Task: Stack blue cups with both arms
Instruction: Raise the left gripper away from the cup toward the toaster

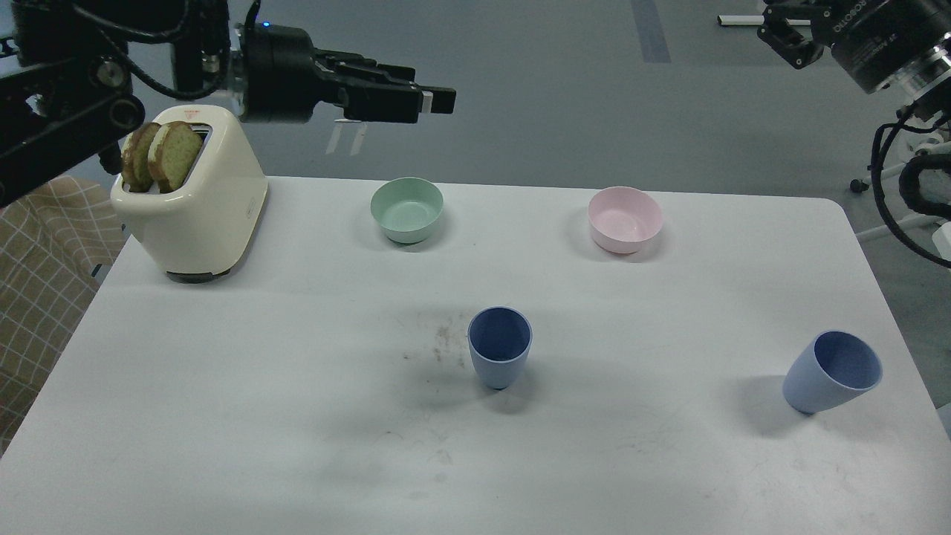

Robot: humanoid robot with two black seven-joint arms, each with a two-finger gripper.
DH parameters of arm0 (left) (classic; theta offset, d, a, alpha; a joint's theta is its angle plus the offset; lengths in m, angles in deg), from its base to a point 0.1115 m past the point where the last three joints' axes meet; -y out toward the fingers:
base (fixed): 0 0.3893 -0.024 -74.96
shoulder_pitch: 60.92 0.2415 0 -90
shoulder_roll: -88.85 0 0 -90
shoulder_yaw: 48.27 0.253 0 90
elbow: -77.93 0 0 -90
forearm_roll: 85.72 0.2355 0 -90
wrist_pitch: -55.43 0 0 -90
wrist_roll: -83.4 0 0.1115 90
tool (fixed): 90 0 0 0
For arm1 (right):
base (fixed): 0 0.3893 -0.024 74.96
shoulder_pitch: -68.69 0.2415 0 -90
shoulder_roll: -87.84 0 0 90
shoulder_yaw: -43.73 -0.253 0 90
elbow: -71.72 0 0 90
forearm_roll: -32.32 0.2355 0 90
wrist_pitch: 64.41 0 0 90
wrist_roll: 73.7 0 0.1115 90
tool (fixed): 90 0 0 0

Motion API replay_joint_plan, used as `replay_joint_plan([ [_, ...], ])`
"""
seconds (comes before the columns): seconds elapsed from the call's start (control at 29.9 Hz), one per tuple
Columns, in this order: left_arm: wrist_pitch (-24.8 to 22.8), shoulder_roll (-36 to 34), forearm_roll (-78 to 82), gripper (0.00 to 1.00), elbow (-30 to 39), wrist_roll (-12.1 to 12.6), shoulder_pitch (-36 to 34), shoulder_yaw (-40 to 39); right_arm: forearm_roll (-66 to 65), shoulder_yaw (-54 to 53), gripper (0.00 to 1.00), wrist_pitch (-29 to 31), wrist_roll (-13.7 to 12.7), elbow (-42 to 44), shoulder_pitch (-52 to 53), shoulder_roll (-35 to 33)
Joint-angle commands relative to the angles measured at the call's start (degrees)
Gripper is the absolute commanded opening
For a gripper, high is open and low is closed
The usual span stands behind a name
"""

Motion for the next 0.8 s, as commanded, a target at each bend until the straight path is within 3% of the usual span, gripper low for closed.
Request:
replay_joint_plan([
  [0.0, 5.03, -1.83, -11.84, 0.97, -3.02, 0.00, 2.05, -0.07, -0.01, -0.18, 1.00, -0.01, 0.00, -1.76, -2.01, -2.98],
  [0.27, 10.31, -2.89, -40.23, 0.98, -6.45, 0.00, 6.36, -0.15, 0.08, -0.88, 1.00, -0.01, 0.00, -5.19, -6.50, -8.70],
  [0.47, 19.71, -1.92, -50.28, 0.98, -8.03, 0.00, 10.49, -0.15, 0.08, -1.32, 1.00, -0.01, 0.00, -7.39, -10.63, -13.53],
  [0.77, 17.01, -1.75, -52.12, 0.98, -8.12, 0.00, 15.41, -0.24, 0.08, -1.33, 1.00, -0.01, 0.00, -8.36, -14.94, -18.45],
])
